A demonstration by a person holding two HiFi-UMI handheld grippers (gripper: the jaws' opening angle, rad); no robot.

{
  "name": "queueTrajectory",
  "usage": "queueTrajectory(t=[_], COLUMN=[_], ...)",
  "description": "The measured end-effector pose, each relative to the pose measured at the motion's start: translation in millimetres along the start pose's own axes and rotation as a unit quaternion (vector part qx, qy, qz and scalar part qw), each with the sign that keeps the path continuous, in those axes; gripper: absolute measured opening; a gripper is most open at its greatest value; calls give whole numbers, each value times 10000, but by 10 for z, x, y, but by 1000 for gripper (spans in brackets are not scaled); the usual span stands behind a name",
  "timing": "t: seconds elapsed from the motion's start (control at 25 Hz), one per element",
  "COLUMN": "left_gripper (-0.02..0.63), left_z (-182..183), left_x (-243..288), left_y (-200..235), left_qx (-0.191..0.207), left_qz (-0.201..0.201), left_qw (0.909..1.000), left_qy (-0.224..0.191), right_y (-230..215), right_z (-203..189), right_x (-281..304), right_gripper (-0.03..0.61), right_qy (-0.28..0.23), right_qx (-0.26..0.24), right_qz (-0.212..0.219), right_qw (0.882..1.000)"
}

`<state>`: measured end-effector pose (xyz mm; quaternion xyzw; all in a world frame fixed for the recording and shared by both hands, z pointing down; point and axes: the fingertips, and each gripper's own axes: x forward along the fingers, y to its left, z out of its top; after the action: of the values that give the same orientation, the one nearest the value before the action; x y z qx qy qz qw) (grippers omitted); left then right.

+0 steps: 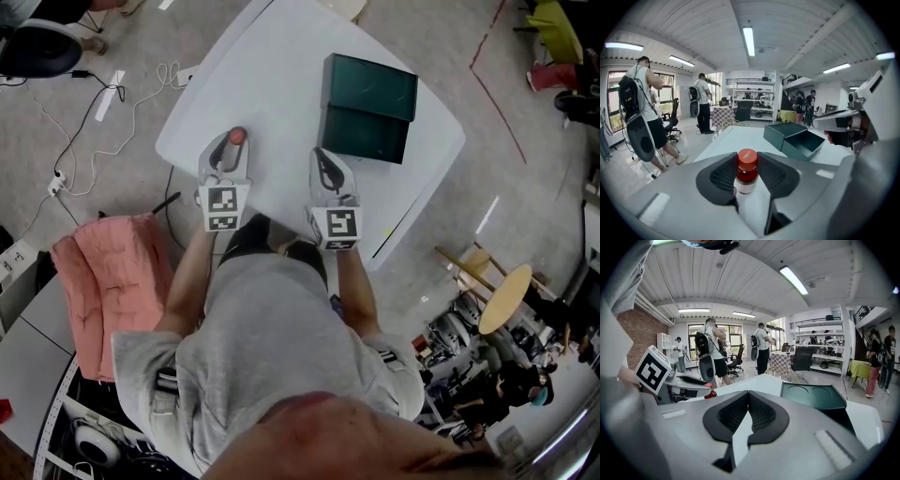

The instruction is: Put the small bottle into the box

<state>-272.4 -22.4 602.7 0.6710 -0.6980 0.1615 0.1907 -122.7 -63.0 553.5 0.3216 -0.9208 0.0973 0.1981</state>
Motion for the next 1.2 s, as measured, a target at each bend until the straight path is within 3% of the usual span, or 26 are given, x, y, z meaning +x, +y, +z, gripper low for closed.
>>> queueTrajectory(t=[0.88, 1.2], left_gripper=[137, 137], left_z=[647, 821], left_x=[-556, -633], left_y=[-440, -801], left_qx=[297, 378], left_qz=[-410, -654], left_qw=[9966, 9938], left_qy=[-657, -814], right_y=[-165, -330], right_z=[192, 191], right_x=[-839, -1145], right_gripper=[3, 3], right_qy=[-576, -712], right_qx=[180, 237], right_qz=[-845, -1103], right_qw=[9946, 9911])
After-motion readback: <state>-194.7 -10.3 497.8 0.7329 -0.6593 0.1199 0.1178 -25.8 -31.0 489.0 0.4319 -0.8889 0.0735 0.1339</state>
